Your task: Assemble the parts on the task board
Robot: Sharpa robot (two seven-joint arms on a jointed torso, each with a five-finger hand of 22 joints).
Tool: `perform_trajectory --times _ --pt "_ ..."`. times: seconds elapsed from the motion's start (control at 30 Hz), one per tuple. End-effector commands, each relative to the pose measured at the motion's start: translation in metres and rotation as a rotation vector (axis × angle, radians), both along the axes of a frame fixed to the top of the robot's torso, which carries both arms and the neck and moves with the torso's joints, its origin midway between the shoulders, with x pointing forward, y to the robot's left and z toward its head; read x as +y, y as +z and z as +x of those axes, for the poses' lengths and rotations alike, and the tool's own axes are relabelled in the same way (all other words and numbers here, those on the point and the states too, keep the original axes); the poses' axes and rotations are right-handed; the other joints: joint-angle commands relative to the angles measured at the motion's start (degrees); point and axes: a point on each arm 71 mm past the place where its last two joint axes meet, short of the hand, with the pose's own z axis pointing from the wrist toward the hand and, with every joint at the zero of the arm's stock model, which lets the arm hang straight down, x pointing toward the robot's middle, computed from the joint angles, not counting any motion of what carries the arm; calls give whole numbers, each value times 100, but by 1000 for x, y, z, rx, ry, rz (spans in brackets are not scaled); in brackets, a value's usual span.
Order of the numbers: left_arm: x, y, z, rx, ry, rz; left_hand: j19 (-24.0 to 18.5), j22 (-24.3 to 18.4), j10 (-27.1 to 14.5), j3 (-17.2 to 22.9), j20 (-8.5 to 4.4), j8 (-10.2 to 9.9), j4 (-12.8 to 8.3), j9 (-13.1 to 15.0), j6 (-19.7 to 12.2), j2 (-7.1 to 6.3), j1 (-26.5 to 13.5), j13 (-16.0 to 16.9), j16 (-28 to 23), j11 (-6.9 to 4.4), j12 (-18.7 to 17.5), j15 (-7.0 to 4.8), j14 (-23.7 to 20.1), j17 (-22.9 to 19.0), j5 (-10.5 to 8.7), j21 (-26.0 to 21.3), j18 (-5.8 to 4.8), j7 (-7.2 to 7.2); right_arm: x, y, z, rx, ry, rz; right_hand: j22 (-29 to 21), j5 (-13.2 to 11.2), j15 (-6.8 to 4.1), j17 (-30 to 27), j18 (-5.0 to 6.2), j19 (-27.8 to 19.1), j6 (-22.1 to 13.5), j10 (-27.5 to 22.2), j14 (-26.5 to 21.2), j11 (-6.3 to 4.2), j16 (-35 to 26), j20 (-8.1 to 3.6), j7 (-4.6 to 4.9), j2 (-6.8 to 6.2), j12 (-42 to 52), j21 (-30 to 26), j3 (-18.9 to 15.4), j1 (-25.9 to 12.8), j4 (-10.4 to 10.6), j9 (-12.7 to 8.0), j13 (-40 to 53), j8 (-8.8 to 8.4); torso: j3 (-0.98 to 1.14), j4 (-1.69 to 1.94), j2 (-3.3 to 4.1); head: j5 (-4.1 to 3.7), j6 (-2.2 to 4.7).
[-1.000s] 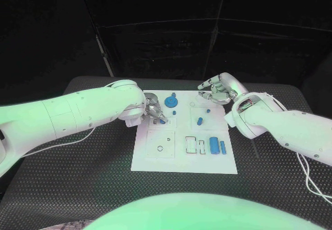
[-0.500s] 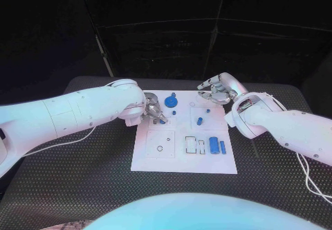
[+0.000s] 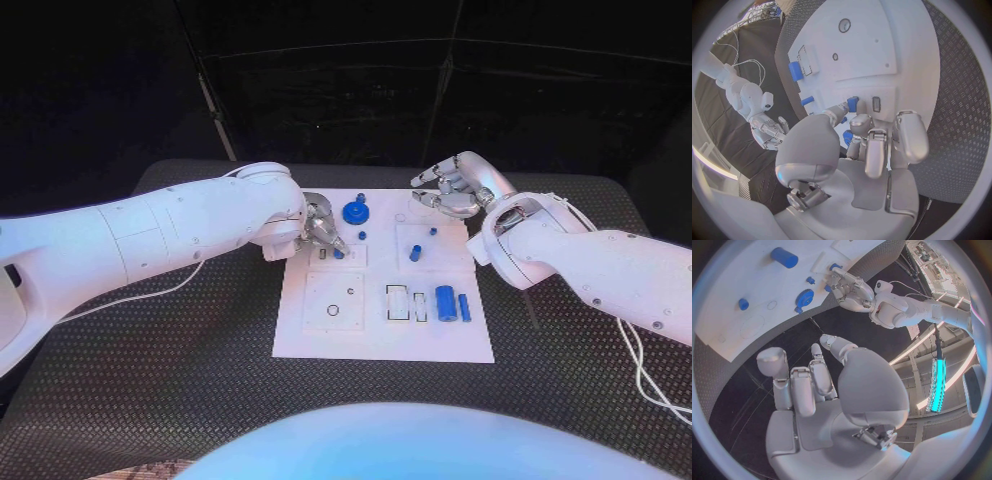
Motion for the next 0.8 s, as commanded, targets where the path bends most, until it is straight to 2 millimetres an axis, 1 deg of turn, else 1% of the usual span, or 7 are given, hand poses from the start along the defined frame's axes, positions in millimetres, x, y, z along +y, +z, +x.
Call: perform_trajectory --times 0.03,0.23,0.3,0.5,0.57,0.67,0.8 --pt "-2 -6 -4 47 -31 23 153 1029 18 906 -39 25 -880 2 24 24 -59 9 18 -16 29 -50 596 1509 5 31 -77 -25 1 2 0 -4 8 2 5 30 -10 943 45 -17 -37 -11 468 4 -31 -6 -2 25 -5 -21 -36 49 1 -5 7 33 2 2 2 1 -1" --pt "-3 -6 -3 47 -31 25 156 1032 25 914 -41 27 -871 4 28 28 -79 19 18 -18 35 -52 596 1509 4 45 -79 -28 1 2 0 -3 8 1 5 30 -10 943 45 -17 -37 -11 468 4 -31 -6 -2 25 -5 -21 -36 49 1 -5 7 33 -3 4 -1 -7 -1" --pt "-3 -6 -3 46 -29 25 156 1032 22 917 -41 28 -866 5 30 29 -89 13 18 -18 31 -52 596 1509 3 46 -79 -29 1 2 0 -3 9 1 5 30 -10 943 45 -17 -37 -11 468 4 -31 -6 -2 25 -5 -21 -36 49 1 -5 7 33 -1 6 0 -13 -1" --pt "-5 -6 -2 35 -29 30 159 1034 27 900 -46 37 -796 18 45 32 -209 11 18 -26 32 -58 596 1509 -14 54 -81 -42 1 2 0 -3 10 1 5 30 -10 943 45 -17 -37 -11 468 4 -31 -6 -2 25 -5 -21 -36 49 1 -5 7 33 -6 4 -1 -17 -1" --pt "-5 -6 -2 33 -30 32 160 1034 28 884 -47 39 -774 21 49 31 -242 10 18 -28 33 -60 596 1509 -19 58 -81 -46 1 2 0 -3 10 1 5 30 -10 943 45 -17 -37 -11 468 4 -31 -6 -2 25 -5 -21 -36 49 1 -5 7 33 -4 3 0 -16 -1" --pt "-6 -6 -2 32 -34 34 165 1038 43 812 -51 46 -743 28 61 -16 -312 38 18 -38 51 -66 596 1509 -32 77 -84 -63 1 2 -1 -2 10 1 5 30 -10 943 45 -17 -37 -11 468 4 -31 -6 -2 25 -5 -21 -36 49 1 -5 7 33 -5 3 1 -17 -1" --pt "-6 -6 -2 33 -36 36 168 1040 52 554 -64 52 -644 33 112 -140 -481 67 18 -63 75 -84 596 1509 -50 88 -86 -99 1 2 -1 -2 11 1 5 30 -10 943 45 -17 -37 -11 468 4 -31 -6 -2 25 -5 -21 -36 49 1 -5 7 33 -3 6 -4 -20 -1"
